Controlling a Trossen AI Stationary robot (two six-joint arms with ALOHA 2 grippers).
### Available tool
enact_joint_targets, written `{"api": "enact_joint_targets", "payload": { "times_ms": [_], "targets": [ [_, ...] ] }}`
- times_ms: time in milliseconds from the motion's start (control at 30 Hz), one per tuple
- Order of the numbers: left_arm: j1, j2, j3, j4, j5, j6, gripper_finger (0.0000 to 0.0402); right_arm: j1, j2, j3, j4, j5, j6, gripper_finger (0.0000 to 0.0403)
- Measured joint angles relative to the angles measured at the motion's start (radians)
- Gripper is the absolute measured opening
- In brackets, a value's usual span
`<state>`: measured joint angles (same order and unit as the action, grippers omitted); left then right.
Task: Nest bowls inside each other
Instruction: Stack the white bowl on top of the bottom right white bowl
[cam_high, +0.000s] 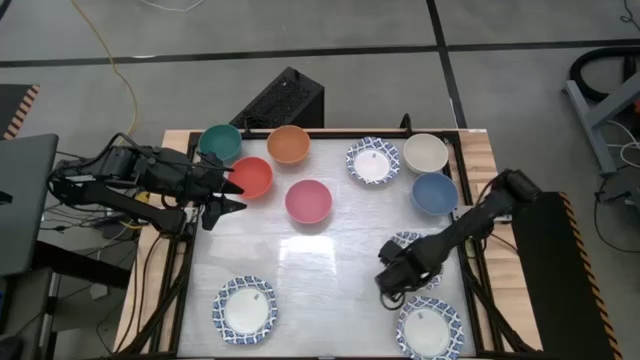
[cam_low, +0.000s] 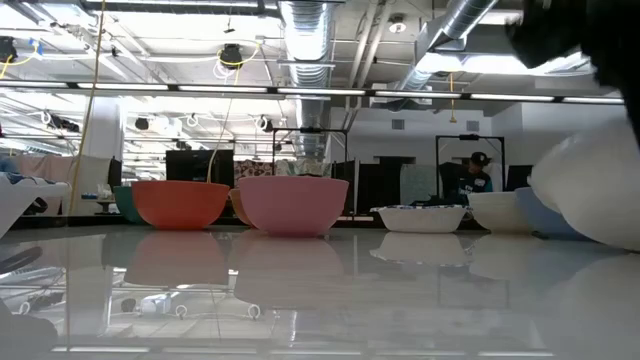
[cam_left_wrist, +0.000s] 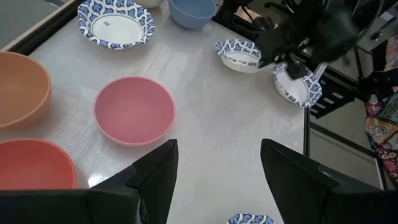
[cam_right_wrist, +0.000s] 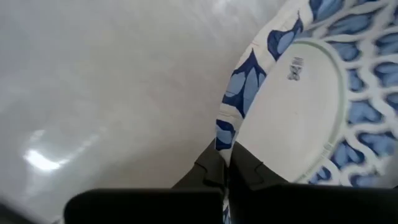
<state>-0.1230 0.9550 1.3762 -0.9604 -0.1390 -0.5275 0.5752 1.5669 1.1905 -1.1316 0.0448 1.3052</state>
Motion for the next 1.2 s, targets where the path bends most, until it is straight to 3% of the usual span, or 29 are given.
{"api": "enact_joint_targets", "payload": {
  "times_ms": [233,400,567,867,1200],
  "targets": [
    [0.0,0.0,0.0,0.0,-0.002,0.036,0.022,0.136,-0.139,0.126,0.002,0.055,-0.073,0.0007],
    [0.0,0.0,0.0,0.0,-0.032,0.05,0.022,0.236,-0.143,0.278,-0.089,0.084,-0.037,0.0004],
    [0.0,0.0,0.0,0.0,-0.097,0.048,0.022,0.332,-0.016,0.431,-0.242,-0.015,-0.01,0.0003],
    [0.0,0.0,0.0,0.0,-0.209,0.036,0.022,0.448,0.278,0.674,-0.369,-0.019,-0.004,0.0002],
    [0.001,0.0,0.0,0.0,-0.266,0.033,0.022,0.466,0.46,0.74,-0.341,-0.021,-0.004,0.0005]
  ]
}}
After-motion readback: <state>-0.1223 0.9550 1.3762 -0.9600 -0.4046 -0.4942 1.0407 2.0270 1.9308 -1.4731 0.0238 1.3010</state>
